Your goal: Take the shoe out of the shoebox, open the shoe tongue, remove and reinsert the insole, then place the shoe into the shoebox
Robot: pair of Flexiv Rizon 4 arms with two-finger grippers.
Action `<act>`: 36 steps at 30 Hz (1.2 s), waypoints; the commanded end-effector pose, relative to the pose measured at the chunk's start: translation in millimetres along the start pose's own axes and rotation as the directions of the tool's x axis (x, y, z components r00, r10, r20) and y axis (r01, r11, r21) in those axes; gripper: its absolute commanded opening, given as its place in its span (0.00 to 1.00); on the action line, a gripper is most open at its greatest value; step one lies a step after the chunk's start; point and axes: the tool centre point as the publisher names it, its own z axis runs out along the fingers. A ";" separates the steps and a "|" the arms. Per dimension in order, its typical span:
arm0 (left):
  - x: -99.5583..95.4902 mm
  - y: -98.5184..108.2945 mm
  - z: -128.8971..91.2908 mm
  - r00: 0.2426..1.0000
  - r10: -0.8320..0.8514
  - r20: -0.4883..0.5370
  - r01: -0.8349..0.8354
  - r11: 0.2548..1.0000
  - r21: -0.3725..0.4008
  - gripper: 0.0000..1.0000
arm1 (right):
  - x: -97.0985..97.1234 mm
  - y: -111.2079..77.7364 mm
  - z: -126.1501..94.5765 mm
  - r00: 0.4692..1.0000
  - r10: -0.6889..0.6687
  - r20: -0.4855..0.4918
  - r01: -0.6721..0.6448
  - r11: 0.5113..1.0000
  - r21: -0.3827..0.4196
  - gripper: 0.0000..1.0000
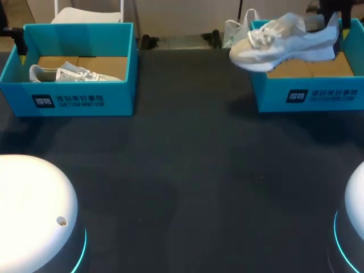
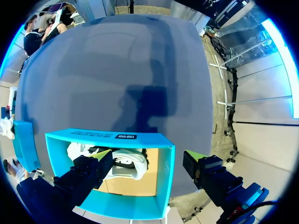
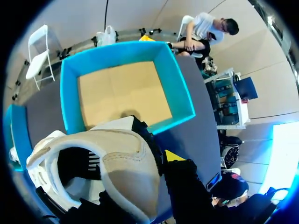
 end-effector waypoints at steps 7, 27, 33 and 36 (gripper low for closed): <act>-0.3 -1.4 -0.2 1.000 0.000 -0.003 0.000 1.000 -0.003 1.00 | 2.7 -76.1 12.8 1.000 -0.020 -0.006 0.019 0.994 -0.109 0.00; -0.3 -1.4 -0.2 1.000 0.000 -0.003 0.000 1.000 -0.003 1.00 | 26.4 -148.7 28.4 0.994 -0.075 -0.077 0.067 0.992 -0.104 0.00; -0.3 -1.4 -0.2 1.000 0.000 -0.003 0.000 1.000 -0.003 1.00 | 37.3 -156.5 28.7 0.995 -0.076 -0.069 0.068 0.991 -0.115 0.00; -0.3 -1.4 -0.2 1.000 0.000 -0.003 0.000 1.000 -0.003 1.00 | 71.3 -186.8 34.8 0.991 -0.121 -0.056 0.113 0.985 -0.128 0.00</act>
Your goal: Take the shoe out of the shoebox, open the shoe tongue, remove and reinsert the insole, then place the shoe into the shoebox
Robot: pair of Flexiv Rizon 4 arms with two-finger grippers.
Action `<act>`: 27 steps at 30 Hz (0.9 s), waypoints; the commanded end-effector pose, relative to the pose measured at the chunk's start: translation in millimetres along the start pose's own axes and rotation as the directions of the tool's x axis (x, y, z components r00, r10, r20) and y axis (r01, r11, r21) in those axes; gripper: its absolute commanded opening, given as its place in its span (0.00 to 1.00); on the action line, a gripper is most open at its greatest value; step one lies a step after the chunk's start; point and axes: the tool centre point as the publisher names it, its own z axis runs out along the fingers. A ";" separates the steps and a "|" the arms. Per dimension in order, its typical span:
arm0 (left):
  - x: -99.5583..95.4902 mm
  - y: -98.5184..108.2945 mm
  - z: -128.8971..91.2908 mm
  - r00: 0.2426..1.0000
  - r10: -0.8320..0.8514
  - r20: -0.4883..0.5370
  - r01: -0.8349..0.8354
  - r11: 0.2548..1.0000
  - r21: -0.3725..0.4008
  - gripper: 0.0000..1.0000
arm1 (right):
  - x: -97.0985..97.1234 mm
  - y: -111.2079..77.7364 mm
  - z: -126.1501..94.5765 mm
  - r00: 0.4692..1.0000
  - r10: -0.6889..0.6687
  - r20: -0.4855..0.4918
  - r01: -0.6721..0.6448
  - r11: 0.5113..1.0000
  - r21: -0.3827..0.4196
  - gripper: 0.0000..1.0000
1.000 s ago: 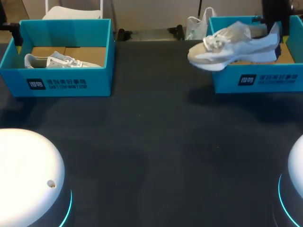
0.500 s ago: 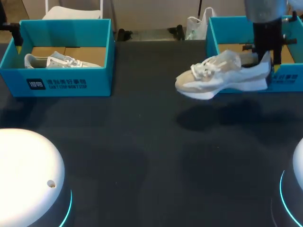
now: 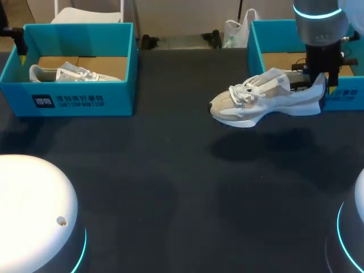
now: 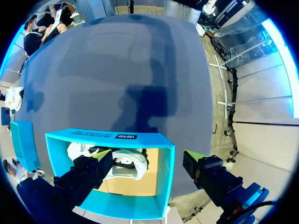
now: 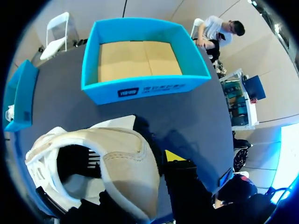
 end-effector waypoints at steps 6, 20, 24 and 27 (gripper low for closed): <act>-0.3 -1.4 -0.3 1.000 0.000 -0.003 0.000 1.000 -0.003 1.00 | 86.8 -66.8 29.0 0.996 -0.086 -0.018 0.085 0.995 -0.057 0.00; -0.3 -1.4 -0.3 1.000 0.000 -0.003 0.000 1.000 -0.003 1.00 | 126.9 -117.8 42.7 0.997 -0.078 -0.007 0.078 0.997 -0.025 0.00; -0.3 -1.4 -0.3 1.000 0.000 -0.003 0.000 1.000 -0.003 1.00 | 126.9 -117.8 42.7 0.997 -0.078 -0.007 0.078 0.997 -0.025 0.00; -0.3 -1.4 -0.3 1.000 0.000 -0.003 0.000 1.000 -0.003 1.00 | 126.9 -117.8 42.7 0.997 -0.078 -0.007 0.078 0.997 -0.025 0.00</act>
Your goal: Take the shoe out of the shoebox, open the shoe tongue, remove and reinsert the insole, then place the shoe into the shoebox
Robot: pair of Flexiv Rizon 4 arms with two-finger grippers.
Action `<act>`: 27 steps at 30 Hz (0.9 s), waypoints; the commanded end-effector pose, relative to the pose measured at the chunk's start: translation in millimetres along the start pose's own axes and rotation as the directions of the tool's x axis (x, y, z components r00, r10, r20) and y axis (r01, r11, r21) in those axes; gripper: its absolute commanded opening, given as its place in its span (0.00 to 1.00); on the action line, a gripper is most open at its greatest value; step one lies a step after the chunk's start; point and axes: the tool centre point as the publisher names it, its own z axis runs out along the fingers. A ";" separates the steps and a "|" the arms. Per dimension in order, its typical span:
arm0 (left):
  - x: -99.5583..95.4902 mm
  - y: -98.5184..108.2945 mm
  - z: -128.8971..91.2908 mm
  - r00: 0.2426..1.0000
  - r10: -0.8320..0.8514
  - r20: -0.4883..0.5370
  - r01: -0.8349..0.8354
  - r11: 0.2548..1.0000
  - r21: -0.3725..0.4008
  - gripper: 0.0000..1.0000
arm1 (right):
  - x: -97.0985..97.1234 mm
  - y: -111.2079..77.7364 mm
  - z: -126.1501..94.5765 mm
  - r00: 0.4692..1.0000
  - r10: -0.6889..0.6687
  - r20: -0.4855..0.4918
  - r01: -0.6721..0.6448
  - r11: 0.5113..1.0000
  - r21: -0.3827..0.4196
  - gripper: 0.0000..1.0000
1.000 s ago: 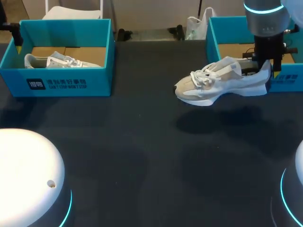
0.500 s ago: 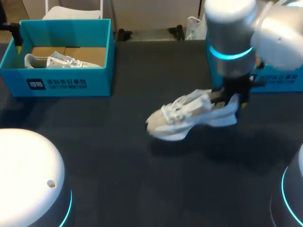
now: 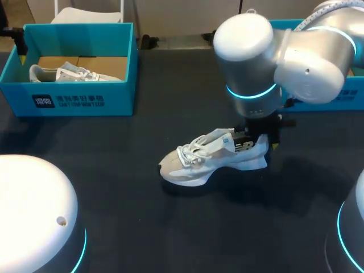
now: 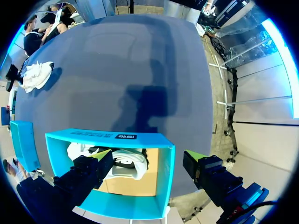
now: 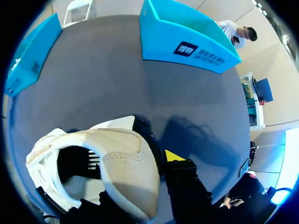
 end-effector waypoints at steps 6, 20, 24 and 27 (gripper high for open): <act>-0.2 -1.4 -0.3 1.000 0.000 -0.003 0.000 1.000 -0.003 1.00 | 15.3 -25.9 8.8 1.000 0.019 -0.006 -0.019 1.000 0.005 0.00; -0.2 -1.4 -0.3 1.000 0.000 -0.003 0.000 1.000 -0.003 1.00 | 50.3 -48.7 16.3 0.999 0.013 -0.034 -0.013 1.000 0.001 0.00; -0.2 -1.4 -0.3 1.000 0.000 -0.003 0.000 1.000 -0.003 1.00 | 55.8 -51.7 18.7 0.999 0.014 -0.045 -0.013 1.000 0.012 0.00; -0.2 -1.4 -0.3 1.000 0.000 -0.003 0.000 1.000 -0.003 1.00 | 59.4 -51.7 20.5 0.999 0.009 -0.041 -0.008 1.000 0.021 0.00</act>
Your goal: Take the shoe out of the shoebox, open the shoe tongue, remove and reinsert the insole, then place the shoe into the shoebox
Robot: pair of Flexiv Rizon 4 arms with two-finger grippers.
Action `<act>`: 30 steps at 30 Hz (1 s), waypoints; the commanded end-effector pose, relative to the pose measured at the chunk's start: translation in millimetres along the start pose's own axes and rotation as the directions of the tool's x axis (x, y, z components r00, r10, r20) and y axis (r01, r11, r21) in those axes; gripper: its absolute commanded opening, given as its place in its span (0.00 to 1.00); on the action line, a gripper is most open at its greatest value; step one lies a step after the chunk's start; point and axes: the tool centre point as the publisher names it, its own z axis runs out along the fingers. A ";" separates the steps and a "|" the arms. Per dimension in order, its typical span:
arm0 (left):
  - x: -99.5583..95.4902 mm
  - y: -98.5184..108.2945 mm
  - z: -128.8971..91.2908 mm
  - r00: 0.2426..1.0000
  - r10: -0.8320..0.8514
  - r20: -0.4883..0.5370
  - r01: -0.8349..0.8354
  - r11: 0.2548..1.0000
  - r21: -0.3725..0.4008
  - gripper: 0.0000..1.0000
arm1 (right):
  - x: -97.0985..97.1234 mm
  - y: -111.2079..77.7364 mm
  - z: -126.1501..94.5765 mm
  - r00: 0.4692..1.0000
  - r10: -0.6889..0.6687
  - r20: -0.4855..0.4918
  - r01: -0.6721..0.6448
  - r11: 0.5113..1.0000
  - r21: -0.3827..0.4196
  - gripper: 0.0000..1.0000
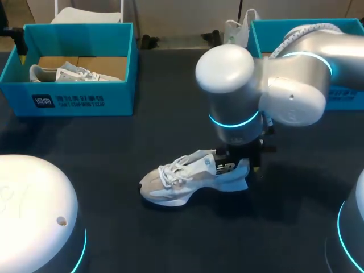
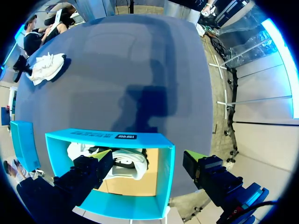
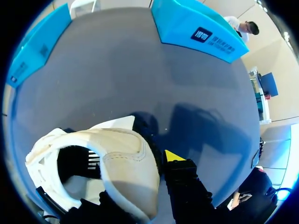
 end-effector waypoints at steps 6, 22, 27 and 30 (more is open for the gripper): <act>-0.2 -1.4 -0.3 1.000 0.000 -0.003 0.000 1.000 -0.003 1.00 | 10.7 -1.0 4.4 1.000 -0.008 0.004 0.008 1.000 0.013 0.00; -0.2 -1.4 -0.3 1.000 0.000 -0.003 0.000 1.000 -0.003 1.00 | 13.9 6.6 18.3 0.999 -0.036 -0.004 0.037 0.998 0.042 0.00; -0.2 -1.4 -0.3 1.000 0.000 -0.003 0.000 1.000 -0.003 1.00 | 11.7 7.1 26.2 0.999 -0.047 -0.024 0.049 0.997 0.057 0.00; -0.2 -1.4 -0.3 1.000 0.000 -0.003 0.000 1.000 -0.003 1.00 | 9.0 7.5 31.5 0.997 -0.053 -0.055 0.056 0.997 0.055 0.00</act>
